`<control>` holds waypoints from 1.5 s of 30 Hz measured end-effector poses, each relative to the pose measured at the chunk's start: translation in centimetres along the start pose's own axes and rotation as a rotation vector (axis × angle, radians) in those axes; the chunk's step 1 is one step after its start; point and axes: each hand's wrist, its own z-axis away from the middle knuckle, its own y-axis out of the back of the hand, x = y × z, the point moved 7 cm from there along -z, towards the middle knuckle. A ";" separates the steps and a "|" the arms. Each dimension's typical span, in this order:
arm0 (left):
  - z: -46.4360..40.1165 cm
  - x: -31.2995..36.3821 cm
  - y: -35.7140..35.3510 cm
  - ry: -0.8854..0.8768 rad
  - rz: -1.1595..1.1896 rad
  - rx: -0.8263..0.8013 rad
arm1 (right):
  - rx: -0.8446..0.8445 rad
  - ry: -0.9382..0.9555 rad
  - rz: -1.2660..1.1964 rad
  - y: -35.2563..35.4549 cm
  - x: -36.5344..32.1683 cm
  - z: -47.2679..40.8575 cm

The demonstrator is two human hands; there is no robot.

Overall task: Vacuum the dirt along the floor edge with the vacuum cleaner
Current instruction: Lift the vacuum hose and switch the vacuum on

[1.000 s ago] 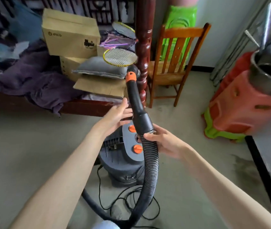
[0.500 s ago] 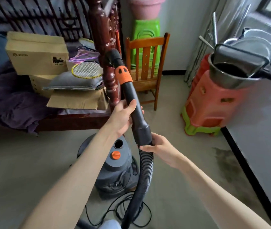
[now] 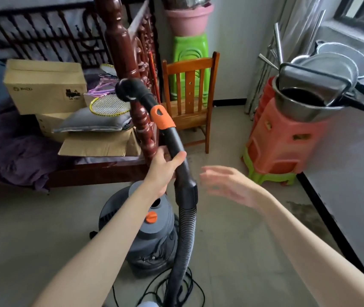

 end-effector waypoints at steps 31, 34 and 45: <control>-6.8 -21.9 15.1 0.182 -1.208 -0.152 | 0.732 -0.092 0.353 5.1 15.3 -10.0; -9.0 -23.7 18.0 0.099 -1.290 -0.158 | 0.711 -0.139 0.383 3.9 19.1 -12.2; -11.3 -28.7 18.6 -0.186 -1.309 -0.315 | 0.753 -0.195 0.249 1.0 25.9 -17.1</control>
